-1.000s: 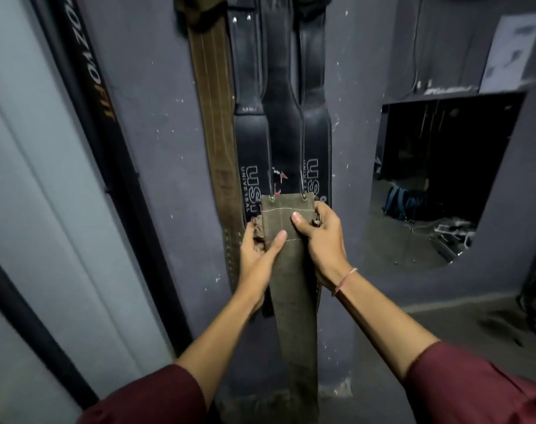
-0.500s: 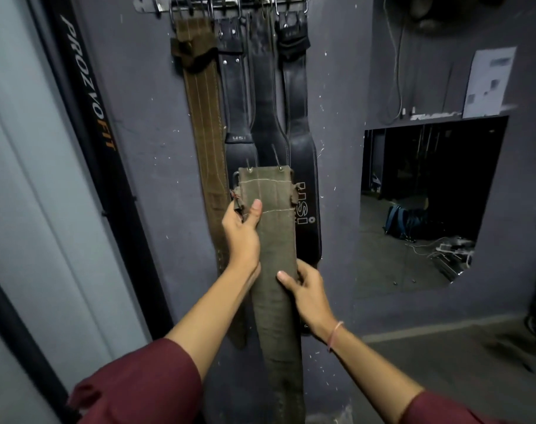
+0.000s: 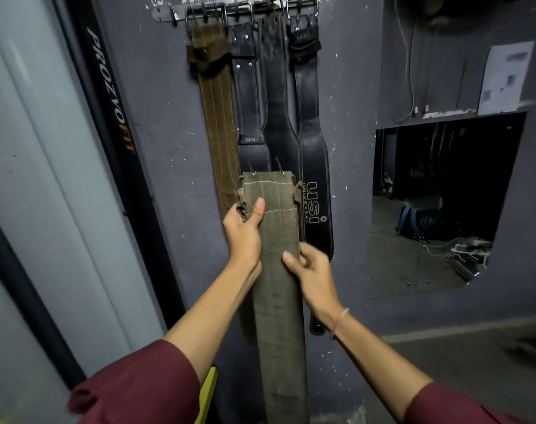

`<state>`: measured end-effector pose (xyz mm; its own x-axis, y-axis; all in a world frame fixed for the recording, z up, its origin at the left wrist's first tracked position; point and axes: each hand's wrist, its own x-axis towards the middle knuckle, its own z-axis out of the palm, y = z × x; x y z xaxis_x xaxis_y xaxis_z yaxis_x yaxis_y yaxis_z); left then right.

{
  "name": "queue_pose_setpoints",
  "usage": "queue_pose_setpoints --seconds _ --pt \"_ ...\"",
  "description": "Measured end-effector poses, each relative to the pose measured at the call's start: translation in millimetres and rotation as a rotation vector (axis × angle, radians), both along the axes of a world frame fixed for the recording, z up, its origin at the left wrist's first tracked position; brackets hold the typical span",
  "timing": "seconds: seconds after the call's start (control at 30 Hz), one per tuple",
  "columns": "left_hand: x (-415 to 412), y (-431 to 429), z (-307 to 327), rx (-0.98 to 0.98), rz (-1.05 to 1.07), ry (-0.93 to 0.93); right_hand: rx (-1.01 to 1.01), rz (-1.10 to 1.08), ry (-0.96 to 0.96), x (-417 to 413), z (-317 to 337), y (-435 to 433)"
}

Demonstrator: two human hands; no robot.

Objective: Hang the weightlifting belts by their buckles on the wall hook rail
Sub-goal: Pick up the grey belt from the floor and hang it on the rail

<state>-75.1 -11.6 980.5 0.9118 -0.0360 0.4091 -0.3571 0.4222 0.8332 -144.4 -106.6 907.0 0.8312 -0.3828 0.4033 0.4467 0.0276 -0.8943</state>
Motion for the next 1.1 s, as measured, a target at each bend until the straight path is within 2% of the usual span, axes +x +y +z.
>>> queue_pose_setpoints --seconds 0.13,0.27,0.43,0.67,0.83,1.1 --pt "6 9 12 0.072 0.006 -0.069 0.019 -0.087 -0.087 25 68 7" --pt "6 25 6 0.217 -0.041 -0.175 0.059 -0.185 -0.133 43 82 19" --pt "4 48 -58 0.378 -0.134 -0.188 0.094 -0.272 -0.152 60 108 31" --pt "4 78 -171 0.560 -0.305 -0.024 0.095 -0.416 -0.151 84 143 29" --pt "18 80 -144 0.454 -0.327 -0.019 0.019 -0.450 -0.202 94 157 35" --pt "34 64 -51 0.237 -0.176 -0.200 0.085 -0.408 -0.261 100 167 30"
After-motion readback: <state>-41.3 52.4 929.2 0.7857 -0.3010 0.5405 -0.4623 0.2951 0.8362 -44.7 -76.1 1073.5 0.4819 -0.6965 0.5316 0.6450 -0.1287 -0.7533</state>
